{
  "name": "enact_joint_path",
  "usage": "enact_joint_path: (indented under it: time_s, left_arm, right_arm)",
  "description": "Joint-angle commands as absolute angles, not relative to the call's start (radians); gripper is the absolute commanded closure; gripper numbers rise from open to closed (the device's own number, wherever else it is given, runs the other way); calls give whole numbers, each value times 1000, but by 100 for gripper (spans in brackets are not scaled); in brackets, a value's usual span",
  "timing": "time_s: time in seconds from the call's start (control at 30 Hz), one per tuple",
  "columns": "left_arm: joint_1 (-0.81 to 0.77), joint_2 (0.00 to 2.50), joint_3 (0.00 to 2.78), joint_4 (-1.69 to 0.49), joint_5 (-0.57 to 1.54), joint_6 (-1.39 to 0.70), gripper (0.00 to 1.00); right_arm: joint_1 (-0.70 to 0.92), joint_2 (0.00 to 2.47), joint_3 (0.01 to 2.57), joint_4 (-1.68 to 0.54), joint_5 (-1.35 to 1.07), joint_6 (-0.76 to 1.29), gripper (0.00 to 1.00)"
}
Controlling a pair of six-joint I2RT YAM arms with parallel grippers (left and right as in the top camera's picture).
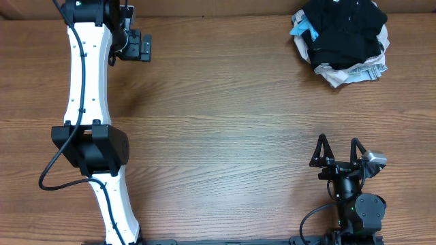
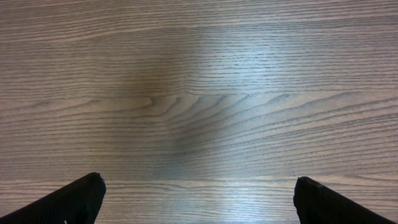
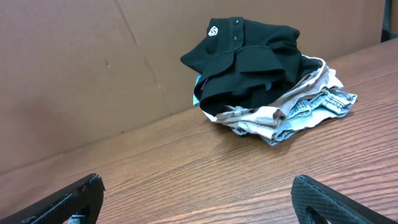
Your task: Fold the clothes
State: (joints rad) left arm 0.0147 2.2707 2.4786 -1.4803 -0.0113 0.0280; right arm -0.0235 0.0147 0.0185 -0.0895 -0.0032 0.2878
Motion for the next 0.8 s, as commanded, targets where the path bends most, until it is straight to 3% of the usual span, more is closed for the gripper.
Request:
enact_joint_path:
  time_s: [0.0, 0.23, 0.47, 0.63, 0.77]
  left_arm:
    - [10, 2269, 2474, -1480, 1, 19, 0]
    - [-14, 2189, 2474, -1480, 1, 19, 0]
    - [-48, 1929, 2440, -1412, -7, 22, 0]
    - [-57, 1583, 2042, -992, -10, 23, 0]
    - [-44, 1280, 1549, -619, -6, 22, 0]
  right_arm:
    - [-16, 3, 8, -84, -9, 292, 0]
    - [-16, 3, 8, -84, -9, 292, 0]
    - [-16, 3, 8, -84, -9, 292, 0]
    - [-16, 3, 8, -84, -9, 292, 0]
    - [-16, 3, 8, -84, -9, 292, 0]
